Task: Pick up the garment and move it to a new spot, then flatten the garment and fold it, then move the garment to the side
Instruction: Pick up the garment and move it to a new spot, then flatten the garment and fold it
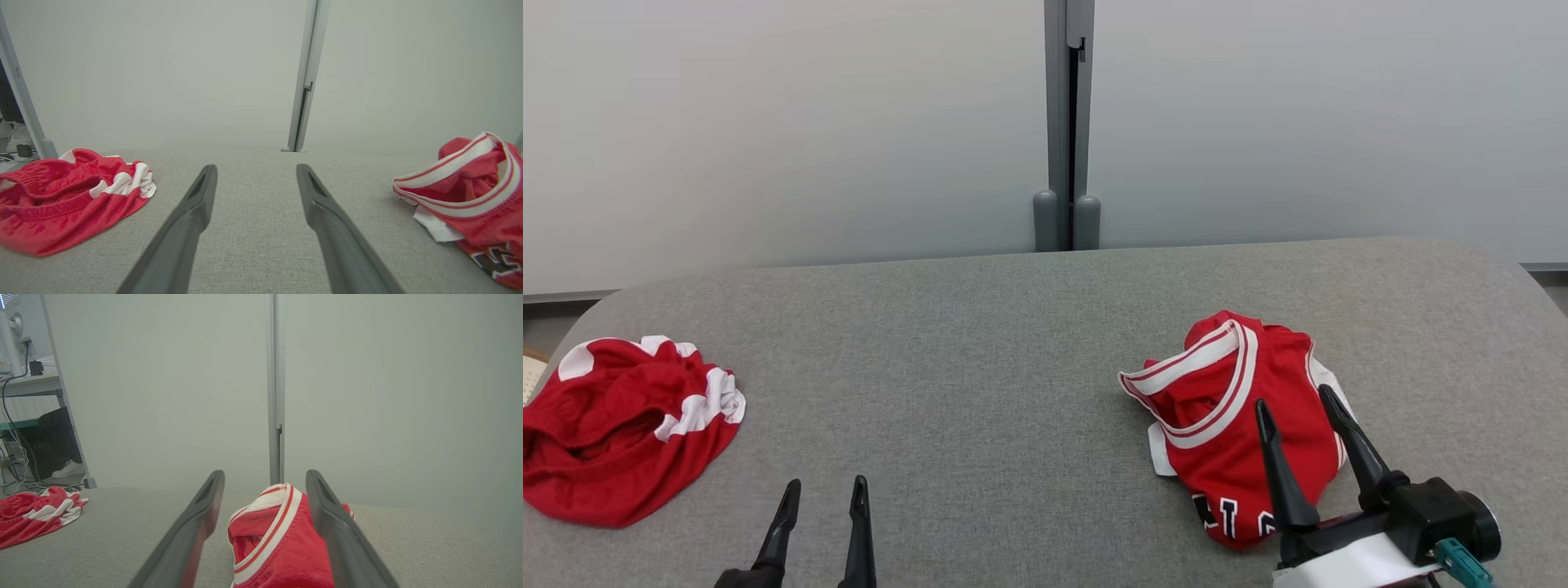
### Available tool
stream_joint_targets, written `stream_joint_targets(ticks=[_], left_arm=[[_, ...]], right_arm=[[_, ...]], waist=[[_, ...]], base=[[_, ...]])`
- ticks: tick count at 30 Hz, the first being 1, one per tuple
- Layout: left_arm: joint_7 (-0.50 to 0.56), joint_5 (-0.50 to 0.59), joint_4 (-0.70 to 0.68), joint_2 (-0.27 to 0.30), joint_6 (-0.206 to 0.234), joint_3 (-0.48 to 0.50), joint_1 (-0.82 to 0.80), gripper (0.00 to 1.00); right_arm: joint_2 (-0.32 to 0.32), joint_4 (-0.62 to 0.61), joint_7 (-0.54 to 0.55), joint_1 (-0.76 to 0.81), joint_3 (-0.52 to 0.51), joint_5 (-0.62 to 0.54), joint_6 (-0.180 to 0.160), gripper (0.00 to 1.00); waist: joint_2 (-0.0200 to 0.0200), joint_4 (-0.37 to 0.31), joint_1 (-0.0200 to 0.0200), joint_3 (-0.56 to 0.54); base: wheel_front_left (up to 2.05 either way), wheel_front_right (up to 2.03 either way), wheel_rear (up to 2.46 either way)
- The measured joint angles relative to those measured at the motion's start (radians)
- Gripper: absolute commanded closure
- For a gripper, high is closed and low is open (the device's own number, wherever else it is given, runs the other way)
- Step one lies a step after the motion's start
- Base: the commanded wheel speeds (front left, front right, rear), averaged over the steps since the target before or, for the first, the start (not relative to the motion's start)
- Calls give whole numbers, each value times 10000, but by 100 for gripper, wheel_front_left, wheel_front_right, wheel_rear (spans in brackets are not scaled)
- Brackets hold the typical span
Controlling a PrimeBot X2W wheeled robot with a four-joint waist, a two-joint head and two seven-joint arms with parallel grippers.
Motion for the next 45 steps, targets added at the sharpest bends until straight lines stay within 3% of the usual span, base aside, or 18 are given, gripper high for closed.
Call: stream_joint_targets(ticks=[39, 45], left_arm=[[0, 58, 297, -4, -46, -151, -195, 0], [0, -217, 593, -4, -541, -757, -976, 0]], right_arm=[[12, 173, 0, -60, -23, 77, 0, 0], [17, 278, 0, -148, -541, -123, 0, 0]], waist=[[0, -281, 0, 36], [0, -551, 0, 195]], base=[[0, 0, 0], [0, 0, 0]])
